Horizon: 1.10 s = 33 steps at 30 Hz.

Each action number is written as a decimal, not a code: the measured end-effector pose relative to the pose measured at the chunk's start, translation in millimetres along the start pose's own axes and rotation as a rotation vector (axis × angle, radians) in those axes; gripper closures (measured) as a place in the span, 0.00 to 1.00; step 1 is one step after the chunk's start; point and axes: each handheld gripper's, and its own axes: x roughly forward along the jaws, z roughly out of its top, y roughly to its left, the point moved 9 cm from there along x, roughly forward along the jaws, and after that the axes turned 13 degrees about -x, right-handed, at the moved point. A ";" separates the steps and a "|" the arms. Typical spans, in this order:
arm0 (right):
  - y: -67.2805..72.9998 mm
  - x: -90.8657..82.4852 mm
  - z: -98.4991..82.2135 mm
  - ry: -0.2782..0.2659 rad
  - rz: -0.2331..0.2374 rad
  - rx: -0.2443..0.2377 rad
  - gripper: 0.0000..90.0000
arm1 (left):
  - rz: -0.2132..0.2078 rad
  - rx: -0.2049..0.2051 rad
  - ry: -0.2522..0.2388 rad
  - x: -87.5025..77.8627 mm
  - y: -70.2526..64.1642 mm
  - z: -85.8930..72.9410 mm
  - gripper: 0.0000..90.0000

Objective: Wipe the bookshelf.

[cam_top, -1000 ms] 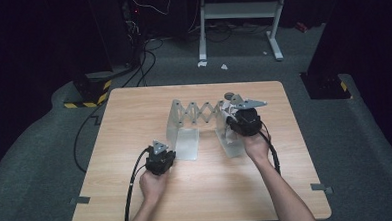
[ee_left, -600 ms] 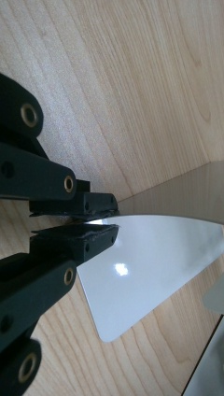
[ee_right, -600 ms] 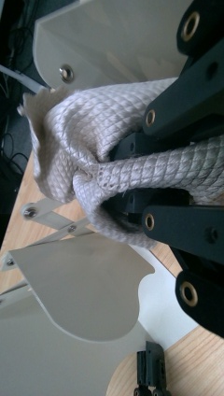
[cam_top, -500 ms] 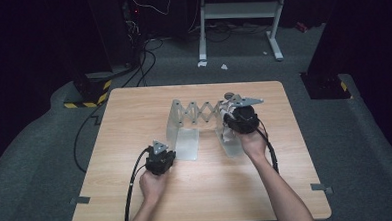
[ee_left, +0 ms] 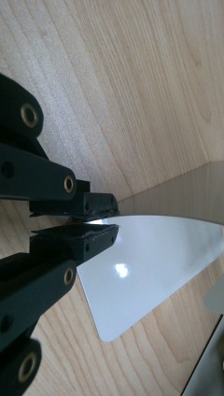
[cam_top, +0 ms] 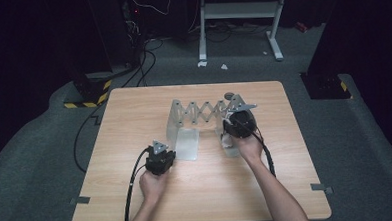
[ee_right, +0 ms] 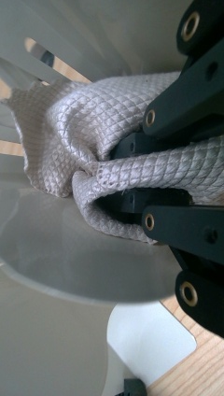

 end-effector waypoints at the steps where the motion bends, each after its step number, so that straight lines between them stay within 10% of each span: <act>1: 0.2 1.6 -1.5 0.004 0.001 0.003 0.89 | -0.001 0.000 -0.001 0.1 -0.1 0.0 0.92; 33: 2.2 43.6 -41.4 0.117 0.039 0.050 0.89 | -0.001 -0.001 0.001 -0.1 0.0 -0.1 0.92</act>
